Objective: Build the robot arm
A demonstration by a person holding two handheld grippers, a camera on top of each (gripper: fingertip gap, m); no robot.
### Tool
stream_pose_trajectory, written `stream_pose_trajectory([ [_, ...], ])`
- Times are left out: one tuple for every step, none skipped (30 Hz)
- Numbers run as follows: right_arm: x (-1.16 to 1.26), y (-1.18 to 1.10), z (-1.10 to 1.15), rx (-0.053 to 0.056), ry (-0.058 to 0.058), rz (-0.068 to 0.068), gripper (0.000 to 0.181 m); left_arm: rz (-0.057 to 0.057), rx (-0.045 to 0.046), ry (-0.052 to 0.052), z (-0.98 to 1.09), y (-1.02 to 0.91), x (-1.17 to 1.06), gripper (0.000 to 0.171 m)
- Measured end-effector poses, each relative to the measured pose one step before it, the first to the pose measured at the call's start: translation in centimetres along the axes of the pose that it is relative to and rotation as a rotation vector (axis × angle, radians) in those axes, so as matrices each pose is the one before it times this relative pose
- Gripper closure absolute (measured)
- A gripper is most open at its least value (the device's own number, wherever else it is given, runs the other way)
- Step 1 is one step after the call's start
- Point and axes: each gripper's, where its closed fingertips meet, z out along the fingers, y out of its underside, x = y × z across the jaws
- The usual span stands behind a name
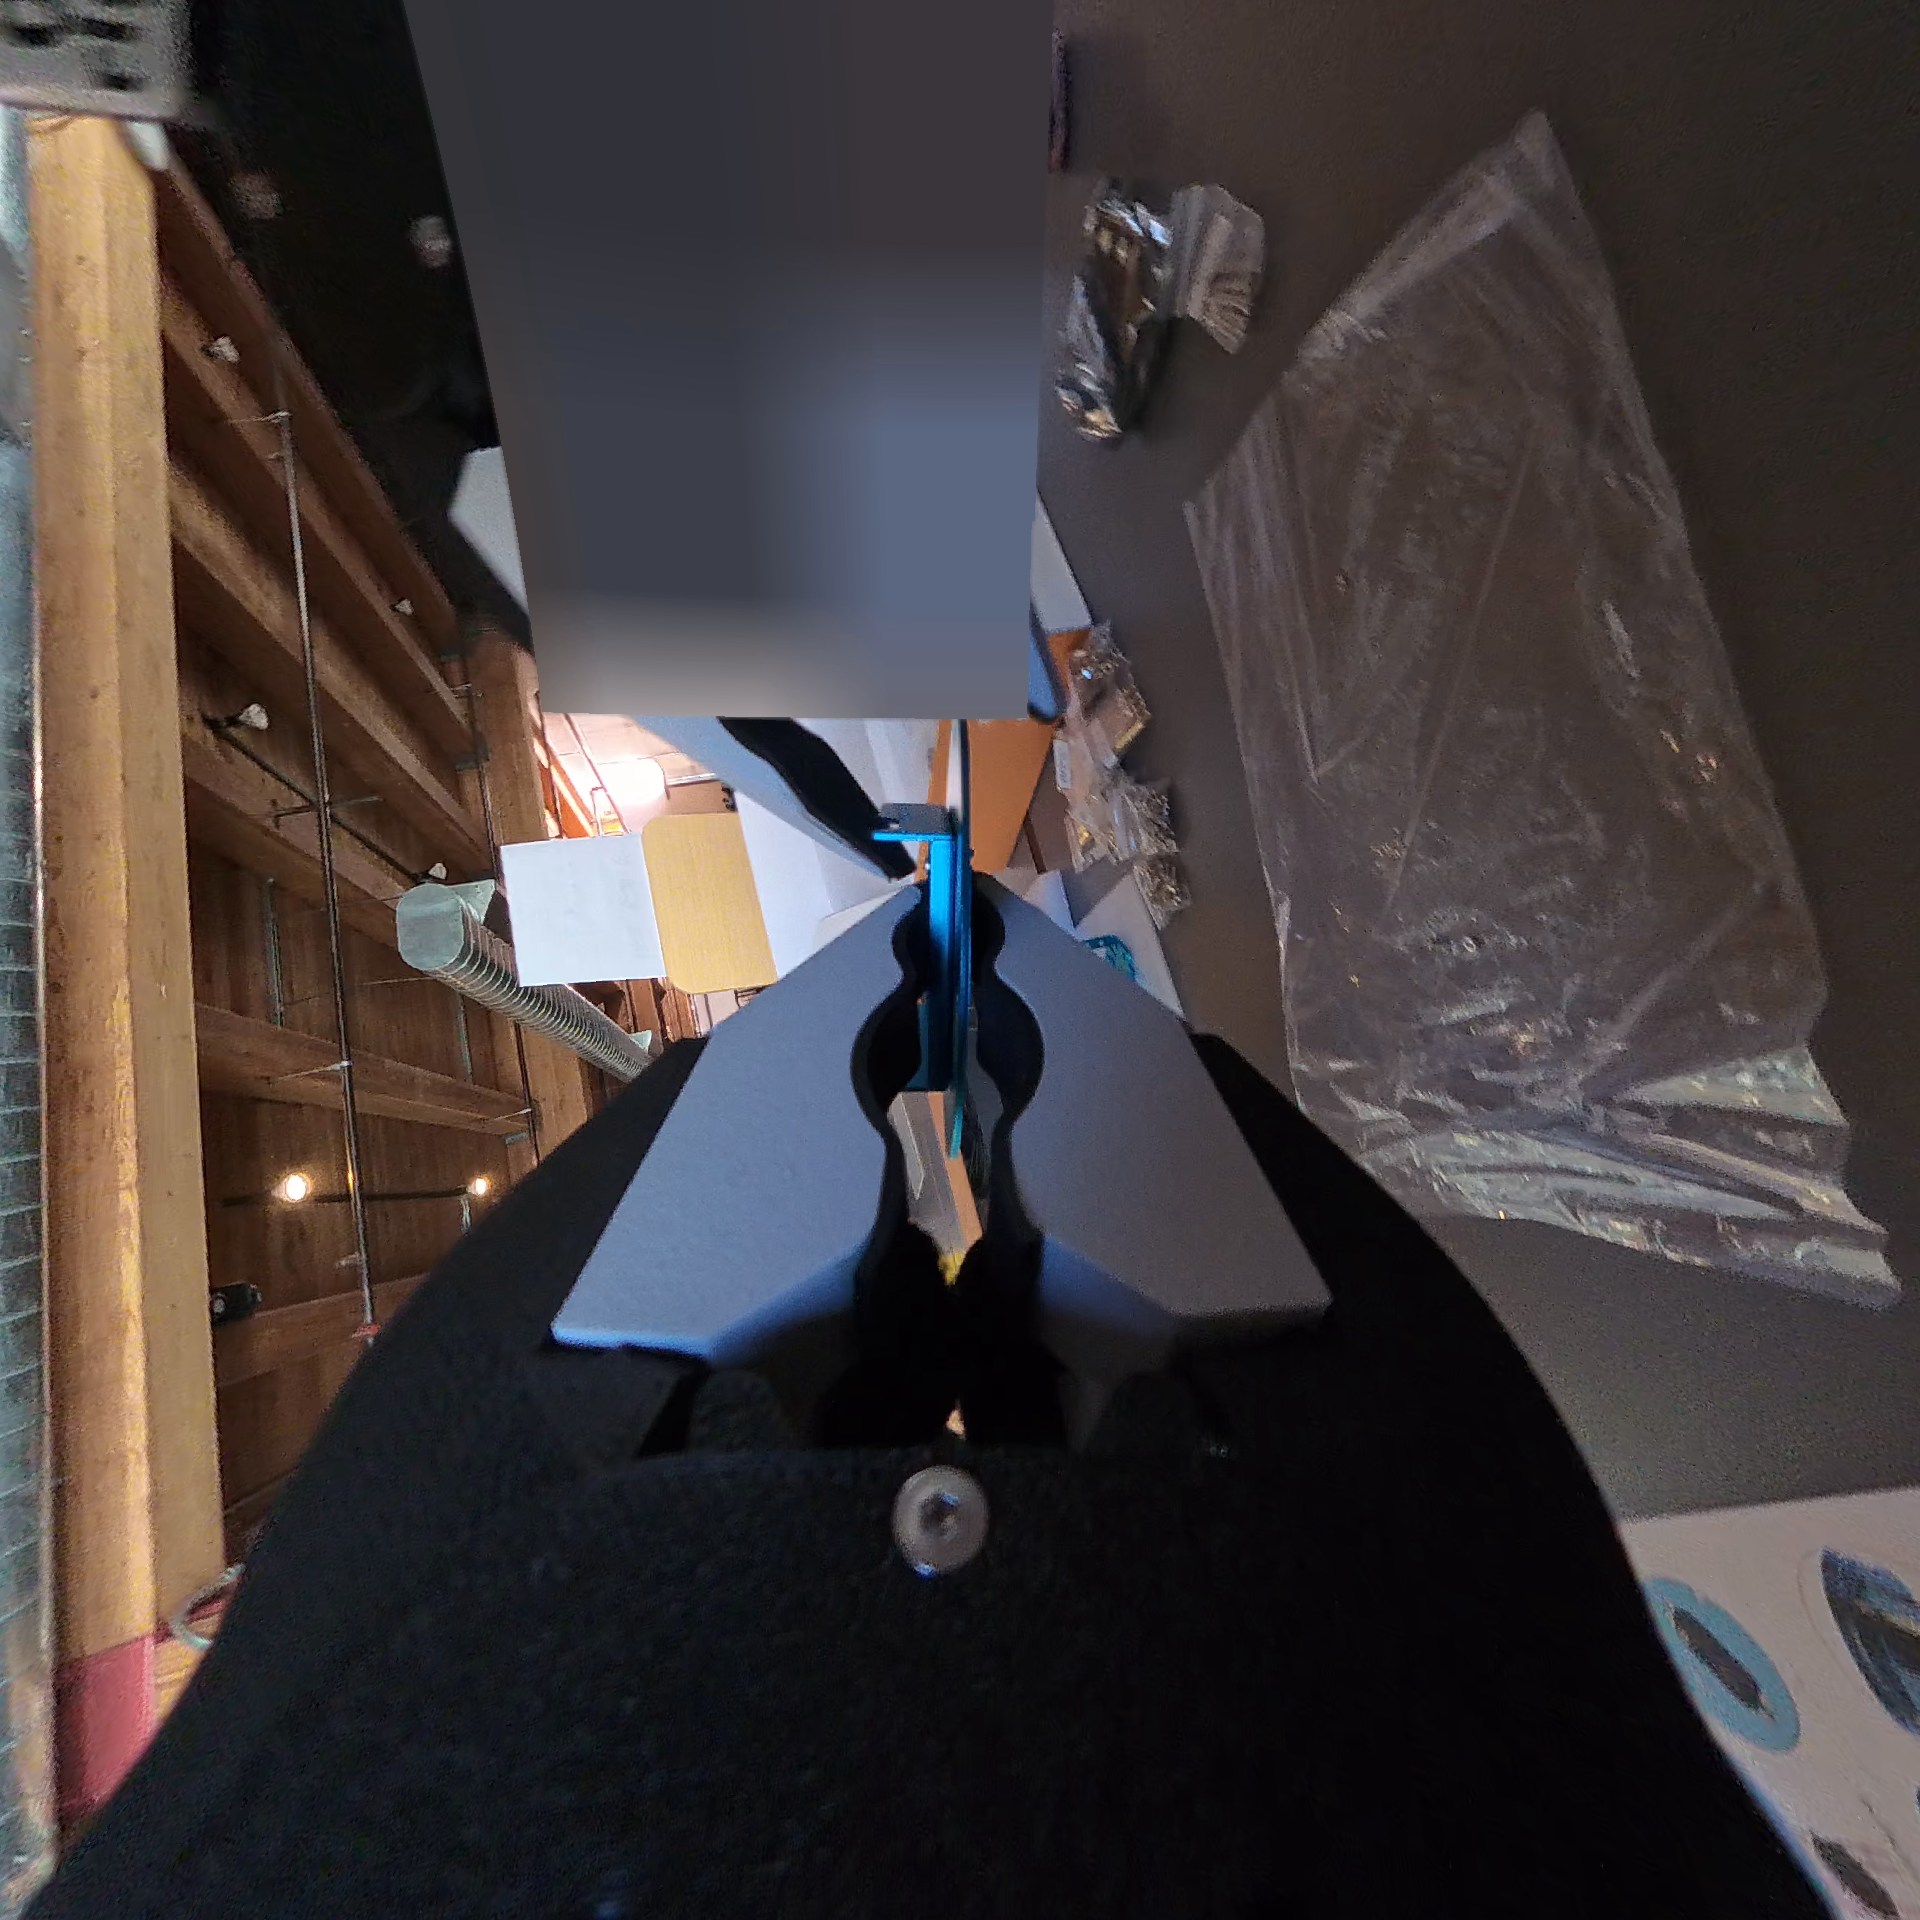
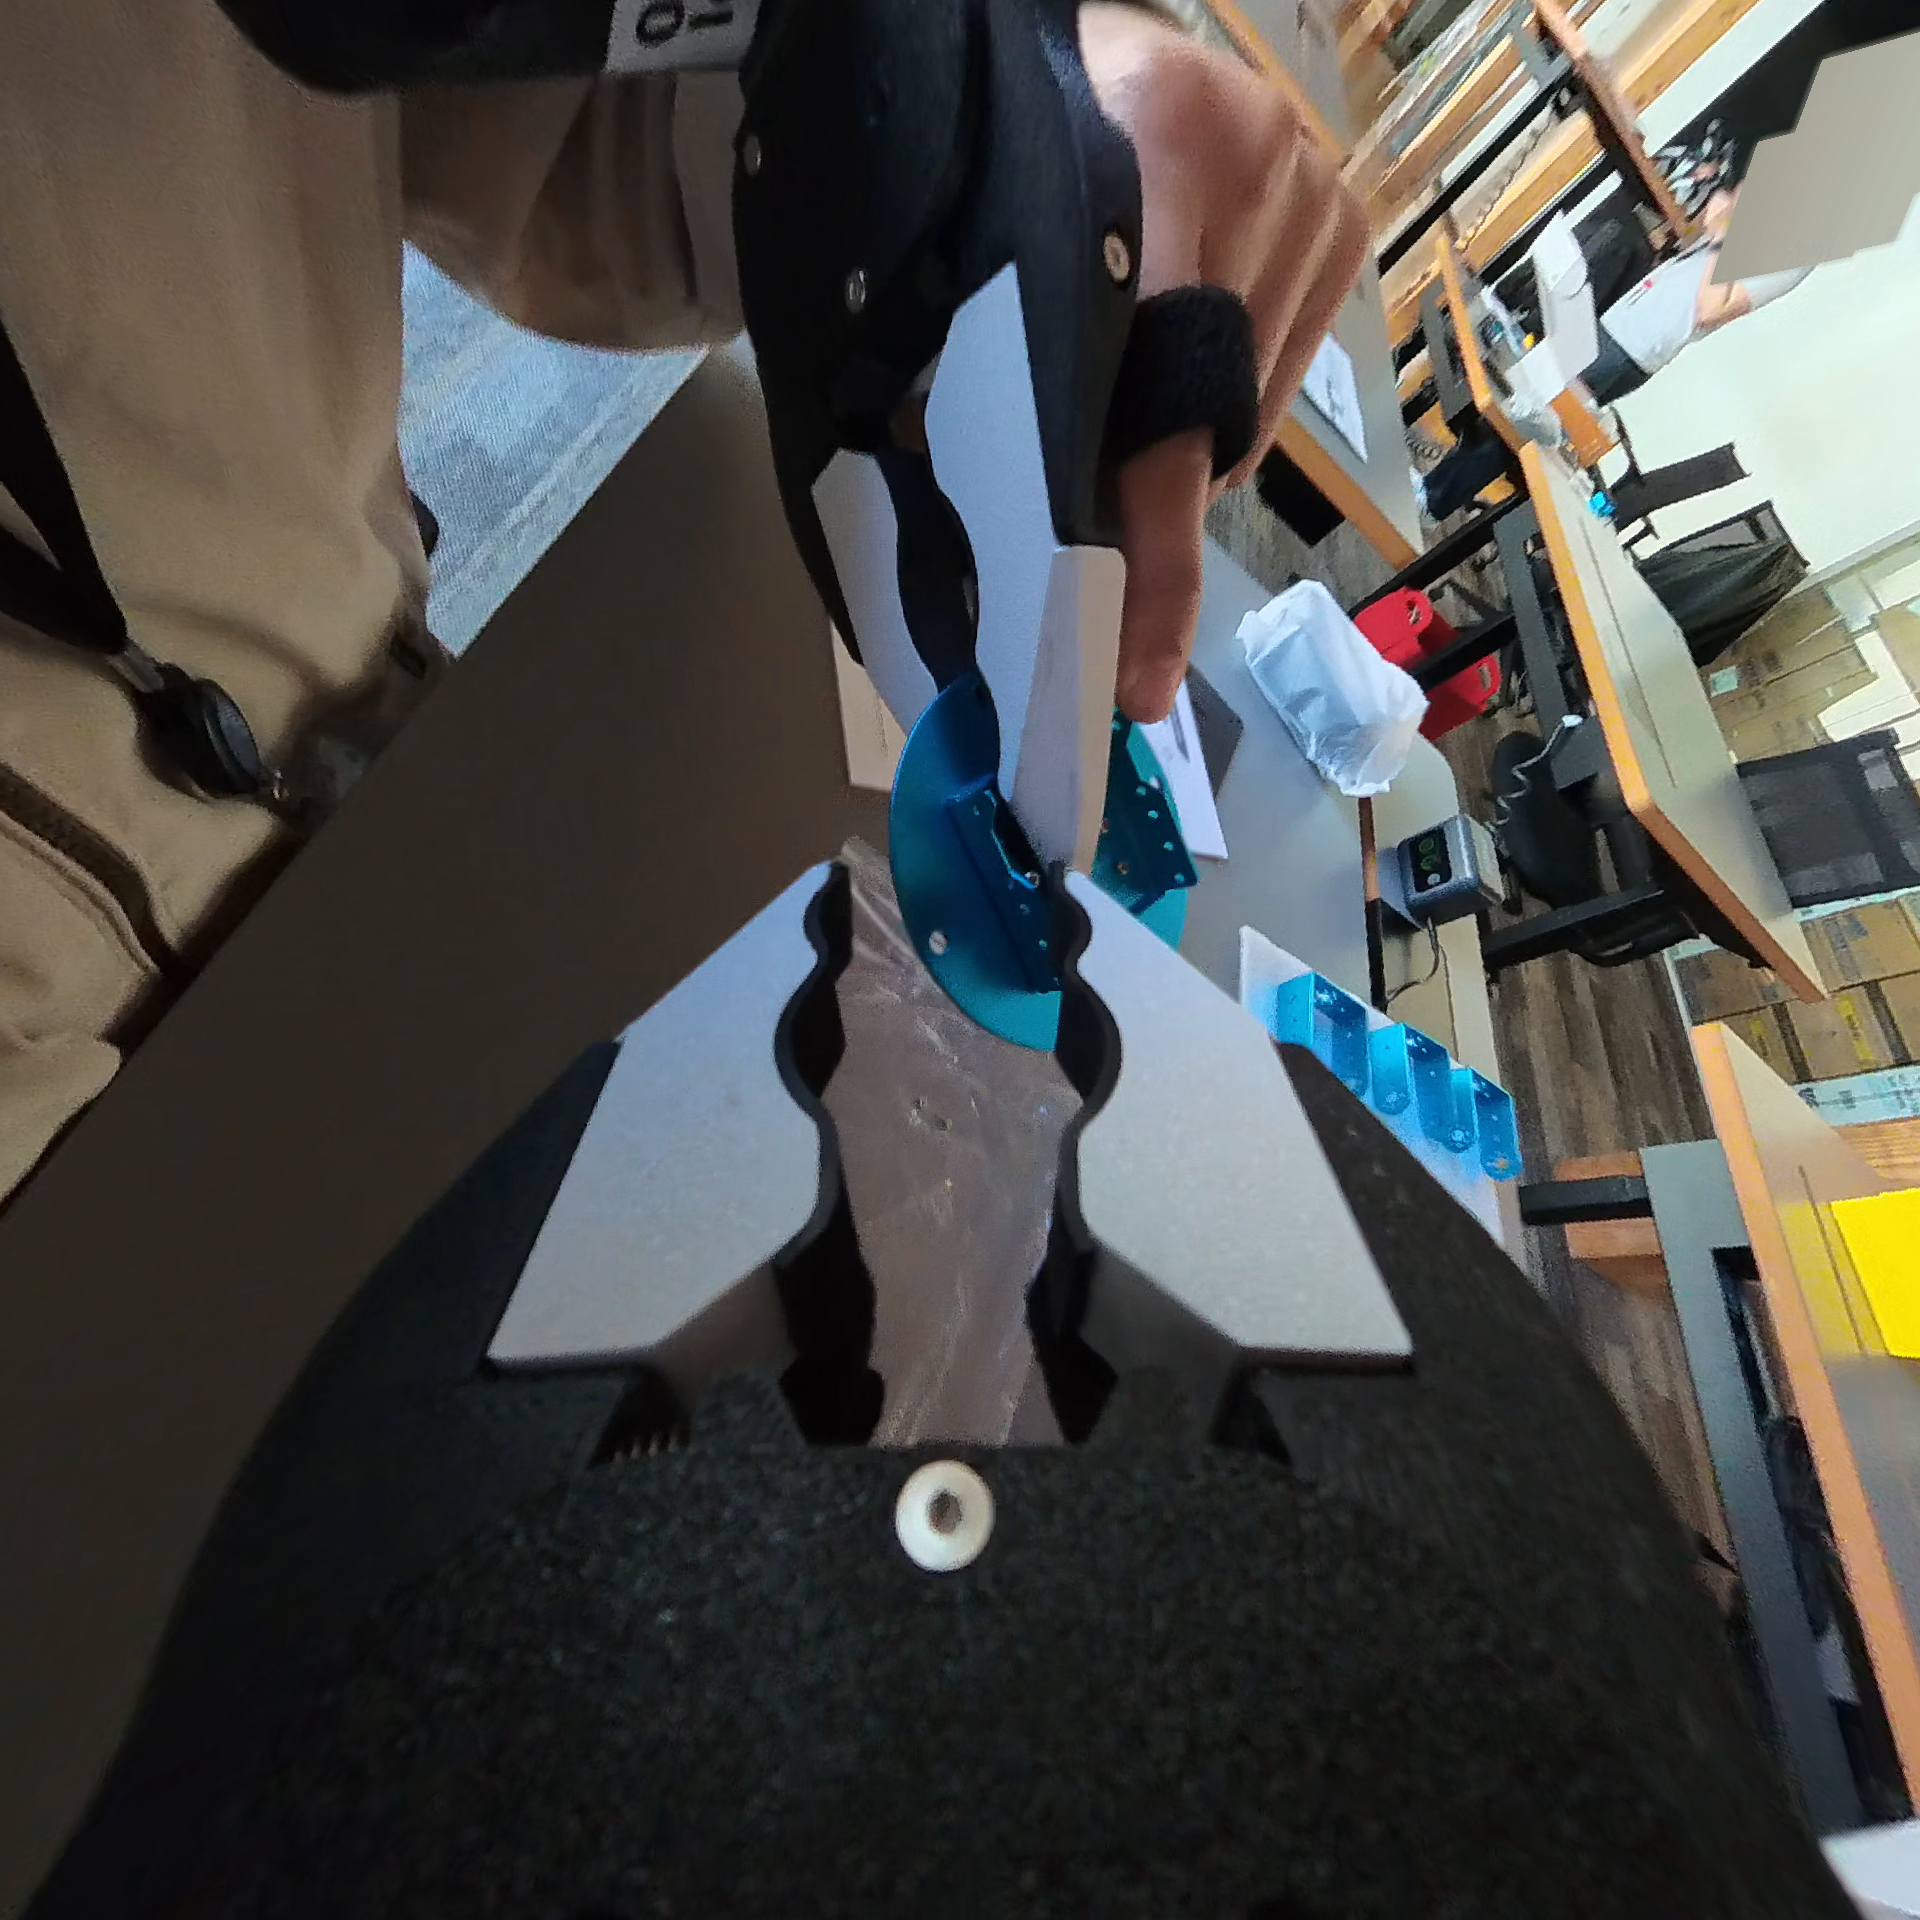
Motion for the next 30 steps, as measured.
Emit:
stream_pose_trajectory([
  [-0.043,0.347,0.178,-0.038,0.0024,-0.0301,0.148,0.0136,-0.00779,0.0135,0.07,0.032,0.343,0.17],
  [-0.118,0.402,0.258,-0.0491,0.0022,-0.0387,0.149,0.0158,-0.00747,0.017,0.076,0.033,0.363,0.17],
  [-0.159,0.351,0.253,-0.0463,0.001,-0.0379,0.151,0.0191,-0.0052,0.0138,0.086,0.029,0.34,0.17],
  [-0.174,0.318,0.226,-0.0429,-0.0038,-0.0281,0.151,0.0168,-0.00598,0.0079,0.119,0.06,0.263,0.17],
  [-0.102,0.285,0.169,-0.0397,-0.0012,-0.0143,0.15,0.0092,-0.00702,0.0059,0.124,0.078,0.187,0.17],
  [-0.158,0.231,0.145,-0.0298,-0.0087,-0.012,0.149,0.0018,-0.00396,0.0089,0.092,0.022,0.201,0.17],
  [-0.096,0.188,0.148,-0.0235,-0.004,-0.0146,0.149,0.0016,-0.00318,0.0088,0.091,0.012,0.182,0.171],
  [-0.134,0.229,0.168,-0.0247,-0.005,-0.0181,0.149,0.009,-0.00318,0.0083,0.092,0.009,0.23,0.17],
  [-0.241,0.199,0.209,-0.022,-0.0115,-0.017,0.149,0.0168,-0.00304,0.0084,0.104,-0.047,0.305,0.171],
  [-0.243,0.218,0.226,-0.024,-0.0137,-0.0176,0.151,0.0205,-0.00523,0.0073,0.135,-0.064,0.346,0.171],
  [-0.282,0.234,0.268,-0.0245,-0.0168,-0.0174,0.152,0.0194,-0.00666,0.0085,0.158,-0.081,0.357,0.171],
  [-0.233,0.213,0.295,-0.024,-0.016,-0.0158,0.153,0.0179,-0.00719,0.007,0.166,-0.066,0.296,0.17],
  [-0.137,0.216,0.258,-0.0229,-0.0119,-0.0136,0.154,0.0125,-0.00771,0.0062,0.182,-0.032,0.251,0.17],
  [-0.045,0.158,0.17,-0.0178,-0.006,-0.0169,0.155,0.0047,-0.00353,0.0047,0.143,-0.022,0.187,0.171],
  [-0.012,0.107,0.084,-0.0114,-0.0031,-0.014,0.156,-0.0013,0.0012,0.0017,0.092,-0.053,0.098,0.171],
  [-0.06,0.073,0.05,-0.0067,-0.007,-0.0084,0.156,-0.006,0.00141,0.0003,0.07,-0.043,0.081,0.171],
  [-0.039,0.103,0.048,-0.006,-0.0034,-0.0055,0.156,-0.0068,-0.00051,-0.0027,0.073,-0.013,0.049,0.171],
  [0.039,0.159,-0.028,-0.0057,0.0029,-0.005,0.156,-0.0022,-0.00226,-0.0106,0.074,0.062,-0.055,0.171],
  [0.129,0.15,-0.104,-0.0033,0.0077,-0.0001,0.156,0.0056,-0.00741,-0.0125,0.096,0.181,-0.037,0.171],
  [0.22,0.155,-0.18,-0.0022,0.0119,0.0091,0.154,0.0061,-0.01264,-0.0053,0.116,0.299,0.093,0.171],
  [0.263,0.16,-0.289,0.0025,0.0151,0.0146,0.153,-0.0049,-0.00615,-0.0026,0.122,0.266,0.143,0.171],
  [0.354,0.047,-0.385,0.0159,0.0188,0.0216,0.151,-0.0208,0.00529,0.0011,0.078,0.145,0.178,0.171],
  [0.407,-0.032,-0.386,0.0231,0.021,0.0306,0.149,-0.0273,0.00889,0.004,0.062,0.105,0.2,0.171],
  [0.352,0.04,-0.326,0.022,0.0168,0.0347,0.146,-0.02,0.00291,-0.0054,0.063,0.19,0.071,0.171],
  [0.431,0.175,-0.228,0.0216,0.0248,0.0399,0.141,-0.0151,-0.00573,-0.0158,0.089,0.296,-0.097,0.171],
  [0.517,0.323,-0.15,0.0241,0.0322,0.0479,0.136,-0.0209,-0.00833,-0.0259,0.109,0.362,-0.284,0.17],
  [0.199,0.272,-0.06,0.0439,0.0136,0.0632,0.132,-0.0277,-0.00991,-0.0419,0.076,0.413,-0.544,0.17],
  [0.394,0.285,0.078,0.0638,0.0207,0.0914,0.129,-0.0246,-0.01476,-0.0438,0.077,0.472,-0.548,0.17],
  [0.433,0.478,0.184,0.0711,0.0127,0.1254,0.125,-0.018,-0.01953,-0.0488,0.08,0.494,-0.559,0.17],
  [0.209,0.368,0.236,0.0942,-0.0146,0.1751,0.125,-0.0102,-0.02164,-0.0636,0.088,0.42,-0.673,0.17],
])
